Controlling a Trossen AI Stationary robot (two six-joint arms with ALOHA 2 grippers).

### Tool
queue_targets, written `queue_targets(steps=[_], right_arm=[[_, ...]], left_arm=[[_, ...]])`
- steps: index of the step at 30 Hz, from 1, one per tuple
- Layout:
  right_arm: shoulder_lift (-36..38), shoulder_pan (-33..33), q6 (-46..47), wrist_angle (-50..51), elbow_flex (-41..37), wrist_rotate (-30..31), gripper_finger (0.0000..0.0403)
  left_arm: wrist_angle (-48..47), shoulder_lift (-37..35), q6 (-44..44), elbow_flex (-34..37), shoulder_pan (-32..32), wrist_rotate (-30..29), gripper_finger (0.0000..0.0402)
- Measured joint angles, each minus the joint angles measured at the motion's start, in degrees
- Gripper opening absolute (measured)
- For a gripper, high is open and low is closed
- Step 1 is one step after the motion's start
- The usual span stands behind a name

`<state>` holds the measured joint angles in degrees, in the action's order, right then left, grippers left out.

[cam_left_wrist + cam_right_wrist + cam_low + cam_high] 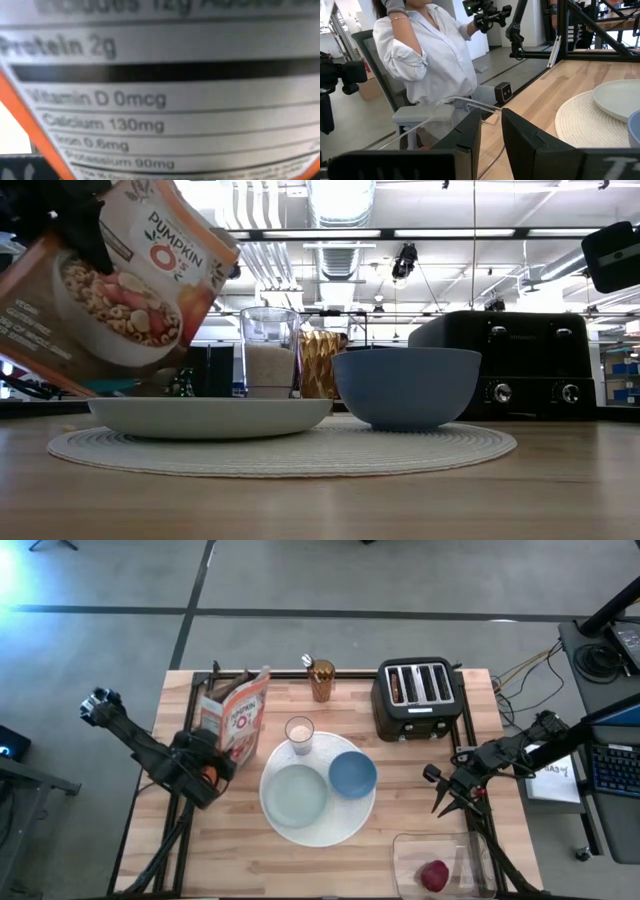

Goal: Arrange a breakfast setting
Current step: Pour the cereal into the bowl

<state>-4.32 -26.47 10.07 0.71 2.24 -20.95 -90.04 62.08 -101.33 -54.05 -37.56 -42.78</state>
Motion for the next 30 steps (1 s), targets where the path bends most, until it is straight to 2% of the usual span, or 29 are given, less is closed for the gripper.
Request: queue_targets(steps=[7,15,21,27,30], right_arm=[[0.0,-0.01,0.0,-0.02,0.0,0.0,0.0068],[-0.02,0.01,0.0,-0.02,0.0,0.01,0.0068],[-0.02,-0.01,0.0,-0.04,0.0,0.0,0.0068],[-0.02,-0.01,0.0,-0.04,0.0,0.0,0.0068],[-0.02,0.01,0.0,-0.04,0.0,0.0,0.0068]], left_arm=[[0.01,-3.02,7.2,-4.79,-0.15,6.23,0.0233],[0.0,-4.63,13.82,-11.27,-0.17,7.91,0.0233],[-0.02,-5.58,16.46,-14.72,-0.17,11.63,0.0233],[-0.04,-5.02,16.3,-14.88,-0.17,18.7,0.0233],[0.01,-4.07,16.54,-14.81,-0.53,19.97,0.0233]])
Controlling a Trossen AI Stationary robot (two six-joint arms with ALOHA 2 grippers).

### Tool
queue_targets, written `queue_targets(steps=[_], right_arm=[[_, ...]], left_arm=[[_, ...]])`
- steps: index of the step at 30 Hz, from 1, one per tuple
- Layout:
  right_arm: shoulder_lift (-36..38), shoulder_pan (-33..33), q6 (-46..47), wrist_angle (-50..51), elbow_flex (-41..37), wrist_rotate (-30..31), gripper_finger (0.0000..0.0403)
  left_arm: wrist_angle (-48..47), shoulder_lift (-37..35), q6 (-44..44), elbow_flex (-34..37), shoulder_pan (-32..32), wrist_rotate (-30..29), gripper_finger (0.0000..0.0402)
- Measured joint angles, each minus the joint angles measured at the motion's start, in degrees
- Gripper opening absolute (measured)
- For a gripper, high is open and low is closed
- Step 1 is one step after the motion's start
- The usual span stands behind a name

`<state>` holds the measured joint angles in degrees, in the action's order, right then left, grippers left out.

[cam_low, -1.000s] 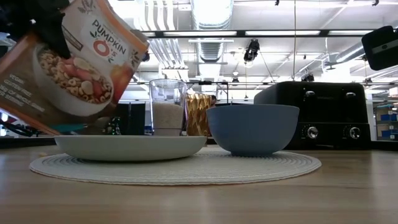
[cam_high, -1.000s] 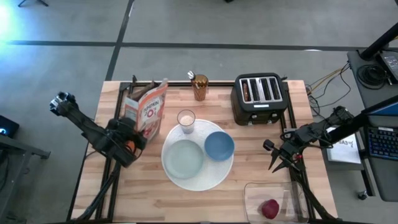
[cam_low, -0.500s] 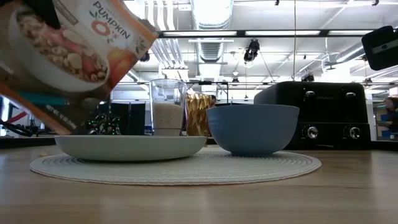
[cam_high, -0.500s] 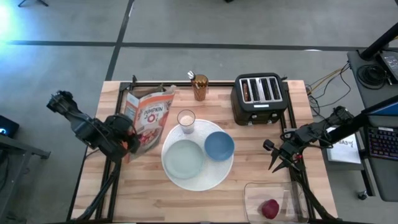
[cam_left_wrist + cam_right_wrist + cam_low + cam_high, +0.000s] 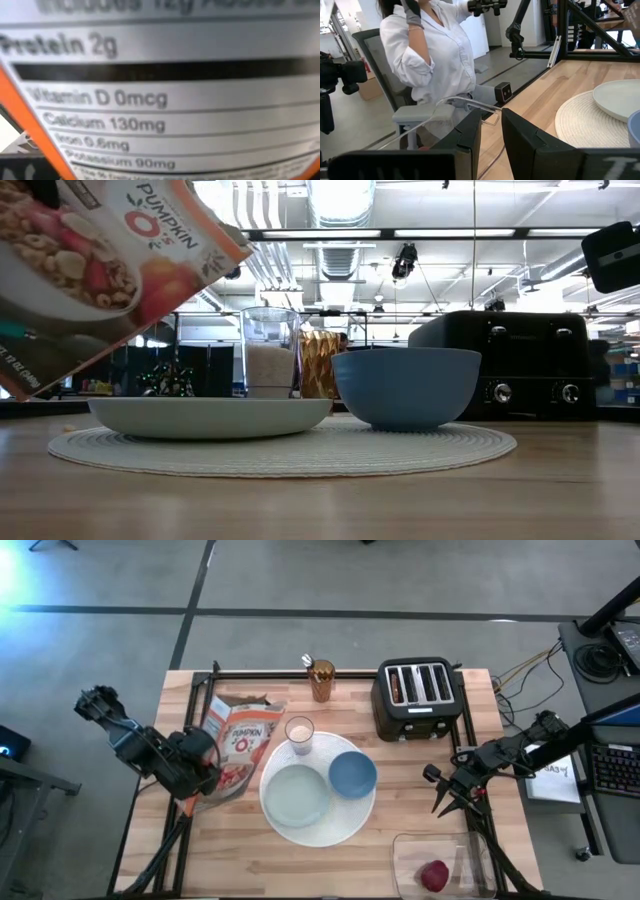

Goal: Arrange a breakfast setting
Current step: Pour the cereal into the bowl

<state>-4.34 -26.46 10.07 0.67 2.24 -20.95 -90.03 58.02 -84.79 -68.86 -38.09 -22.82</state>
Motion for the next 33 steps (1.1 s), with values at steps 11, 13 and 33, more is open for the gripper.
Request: queue_targets(steps=[11,13,33], right_arm=[[0.0,0.0,0.0,-0.02,0.0,0.0,0.0068],[0.0,0.0,0.0,-0.02,0.0,0.02,0.0068],[0.0,0.0,0.0,-0.04,0.0,0.0,0.0068]], left_arm=[[-0.03,2.77,0.33,-5.07,-4.54,-5.48,0.0233],[-0.01,4.1,0.5,-6.81,-5.69,-7.22,0.0233],[0.2,27.73,3.25,-25.0,-10.03,-6.47,0.0233]])
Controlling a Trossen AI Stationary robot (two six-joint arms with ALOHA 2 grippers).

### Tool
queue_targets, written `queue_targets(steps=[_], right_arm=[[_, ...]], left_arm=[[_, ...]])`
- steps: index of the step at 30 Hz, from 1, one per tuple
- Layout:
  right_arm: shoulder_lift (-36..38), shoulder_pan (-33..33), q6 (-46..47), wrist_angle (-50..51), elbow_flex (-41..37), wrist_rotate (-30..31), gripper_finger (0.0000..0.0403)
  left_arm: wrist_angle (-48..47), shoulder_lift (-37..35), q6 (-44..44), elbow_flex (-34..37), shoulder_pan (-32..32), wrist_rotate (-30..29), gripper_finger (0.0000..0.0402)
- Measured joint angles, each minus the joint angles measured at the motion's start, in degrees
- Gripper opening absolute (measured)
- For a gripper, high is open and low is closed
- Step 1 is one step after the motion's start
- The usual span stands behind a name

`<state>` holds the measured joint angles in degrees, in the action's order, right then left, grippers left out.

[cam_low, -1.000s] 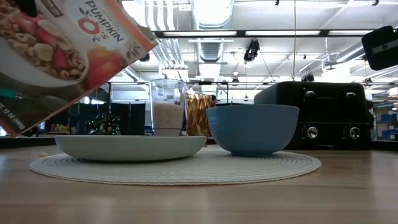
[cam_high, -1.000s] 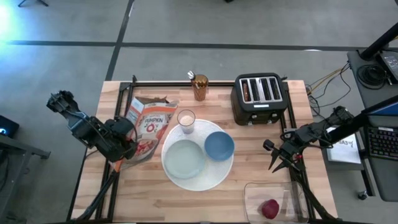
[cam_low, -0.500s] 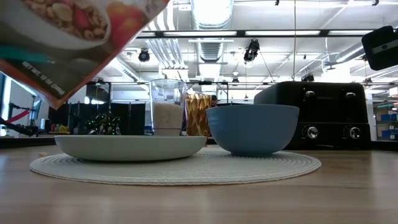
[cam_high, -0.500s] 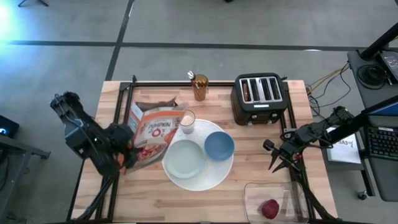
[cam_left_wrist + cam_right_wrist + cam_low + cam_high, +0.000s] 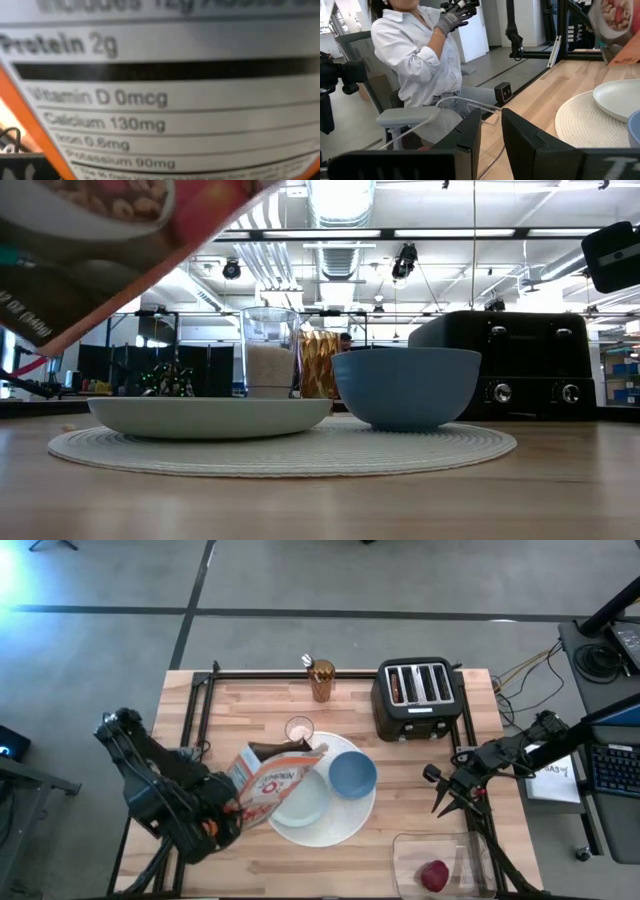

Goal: Arrange a breakfast setting
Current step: Pour the cereal into the bowl

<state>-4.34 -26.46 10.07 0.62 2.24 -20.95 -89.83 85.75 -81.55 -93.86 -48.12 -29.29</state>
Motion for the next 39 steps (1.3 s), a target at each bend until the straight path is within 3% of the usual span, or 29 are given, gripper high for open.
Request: queue_targets(steps=[7,21,39], right_arm=[[0.0,-0.02,0.0,0.0,0.0,0.02,0.0068],[0.0,-0.02,0.0,0.0,0.0,0.01,0.0068],[0.0,-0.02,0.0,0.0,0.0,0.02,0.0068]], left_arm=[[-0.13,3.02,4.94,-1.22,4.82,7.27,0.0233],[3.6,8.13,23.94,-3.96,15.18,18.45,0.0233],[4.93,8.84,33.01,-4.0,21.31,28.22,0.0233]])
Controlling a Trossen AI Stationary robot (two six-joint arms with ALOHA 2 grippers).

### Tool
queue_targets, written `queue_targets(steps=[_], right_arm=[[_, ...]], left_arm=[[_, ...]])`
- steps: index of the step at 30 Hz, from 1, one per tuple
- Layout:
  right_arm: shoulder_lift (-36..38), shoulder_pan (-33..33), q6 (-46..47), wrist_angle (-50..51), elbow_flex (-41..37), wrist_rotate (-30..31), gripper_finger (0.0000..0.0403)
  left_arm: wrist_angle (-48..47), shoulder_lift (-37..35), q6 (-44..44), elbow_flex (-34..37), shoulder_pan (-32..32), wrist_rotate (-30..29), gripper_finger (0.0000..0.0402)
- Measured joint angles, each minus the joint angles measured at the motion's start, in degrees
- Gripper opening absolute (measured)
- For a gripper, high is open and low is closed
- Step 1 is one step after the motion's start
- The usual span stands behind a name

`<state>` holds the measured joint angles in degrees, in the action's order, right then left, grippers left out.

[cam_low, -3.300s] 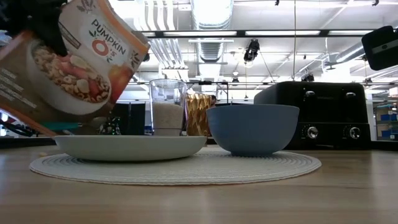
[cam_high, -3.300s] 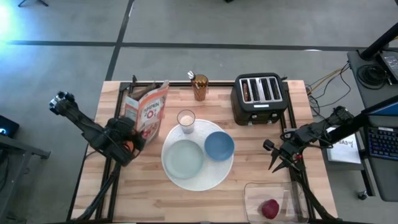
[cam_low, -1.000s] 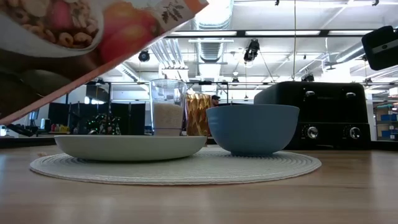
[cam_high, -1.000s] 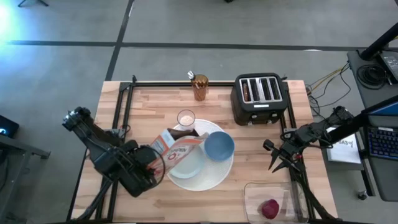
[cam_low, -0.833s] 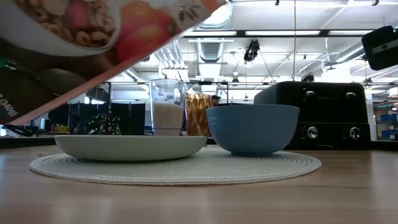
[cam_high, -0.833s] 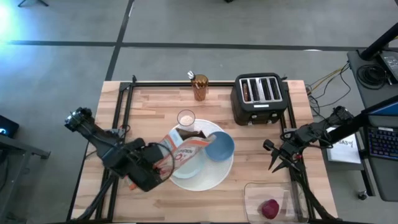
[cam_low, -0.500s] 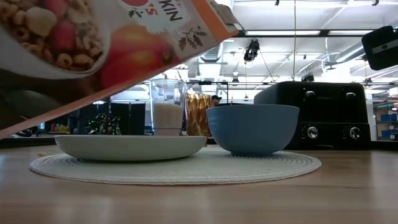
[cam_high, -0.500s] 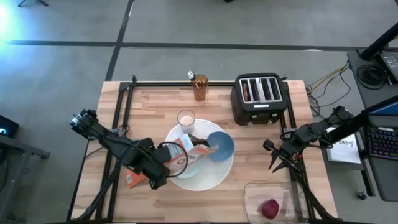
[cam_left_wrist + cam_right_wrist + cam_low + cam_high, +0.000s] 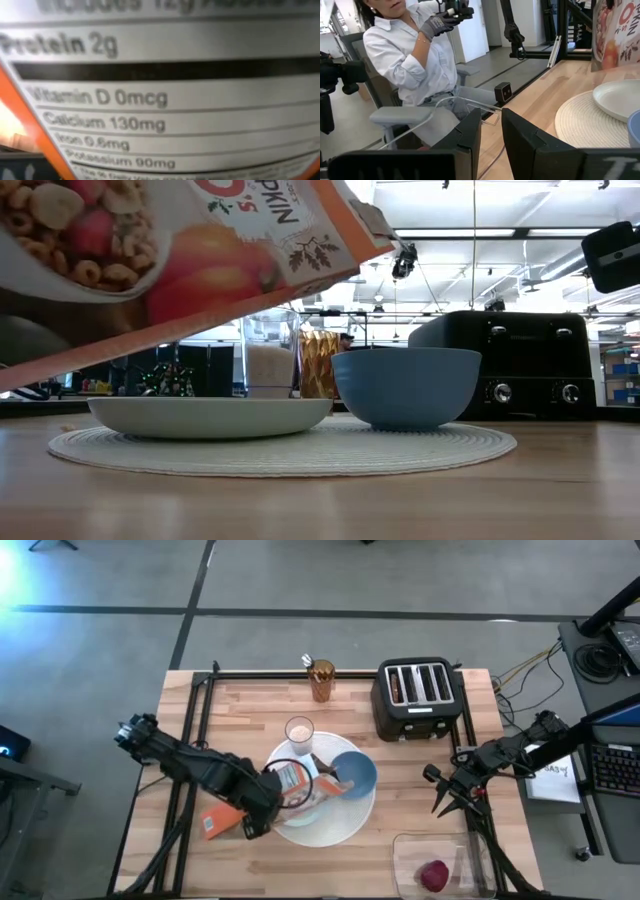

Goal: Arrange a breakfast setting
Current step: Pour the cereal into the bowl

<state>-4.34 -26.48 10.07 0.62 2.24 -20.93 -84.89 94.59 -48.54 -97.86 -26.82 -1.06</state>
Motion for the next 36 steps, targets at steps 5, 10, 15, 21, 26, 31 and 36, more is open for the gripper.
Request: queue_targets(steps=[5,10,15,21,26,31,36], right_arm=[[0.0,0.0,0.0,-0.01,0.0,-0.01,0.0068],[0.0,0.02,0.0,-0.02,0.0,0.0,0.0068],[0.0,0.01,0.0,-0.02,0.0,-0.02,0.0068],[0.0,0.0,0.0,-0.02,0.0,-0.01,0.0068],[0.0,0.01,0.0,-0.02,0.0,-0.02,0.0068],[0.0,0.0,0.0,-0.02,0.0,-0.02,0.0068],[0.02,0.0,0.0,-0.02,0.0,-0.02,0.0068]], left_arm=[[0.05,0.0,3.33,0.0,2.62,4.81,0.0233],[0.36,0.0,6.22,0.0,5.06,8.33,0.0233],[-0.12,0.02,7.45,-1.95,7.32,11.22,0.0233],[-0.24,-0.01,7.33,-5.58,10.15,13.76,0.0233],[-0.38,-0.02,6.39,-5.6,11.43,17.93,0.0233],[0.53,0.3,4.88,-5.6,12.78,22.88,0.0233],[1.27,1.99,4.7,-5.6,13.9,26.19,0.0233]])
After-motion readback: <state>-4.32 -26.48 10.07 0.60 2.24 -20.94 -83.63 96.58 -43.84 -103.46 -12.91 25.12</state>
